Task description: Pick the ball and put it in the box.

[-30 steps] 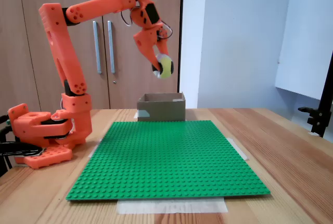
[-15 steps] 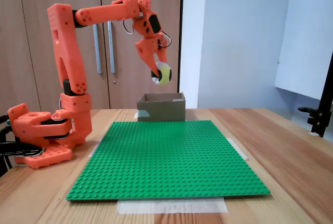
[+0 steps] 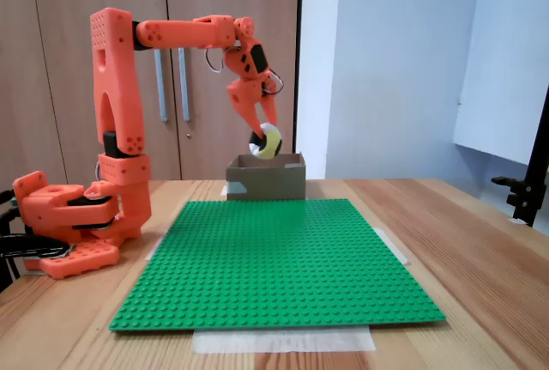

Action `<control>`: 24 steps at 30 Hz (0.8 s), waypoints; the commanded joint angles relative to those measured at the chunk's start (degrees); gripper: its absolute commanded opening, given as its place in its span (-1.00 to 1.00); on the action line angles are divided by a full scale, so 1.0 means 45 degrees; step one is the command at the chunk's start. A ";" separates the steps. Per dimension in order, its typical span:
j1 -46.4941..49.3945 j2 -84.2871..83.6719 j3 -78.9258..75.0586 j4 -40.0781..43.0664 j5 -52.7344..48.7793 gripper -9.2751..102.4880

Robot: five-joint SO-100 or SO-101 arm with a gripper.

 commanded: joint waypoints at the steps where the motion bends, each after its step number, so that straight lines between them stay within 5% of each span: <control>1: 0.0098 0.0156 -0.0137 -0.0254 -0.0156 -0.51; 24: 0.0898 0.3066 0.2656 -0.1445 -0.1035 -0.43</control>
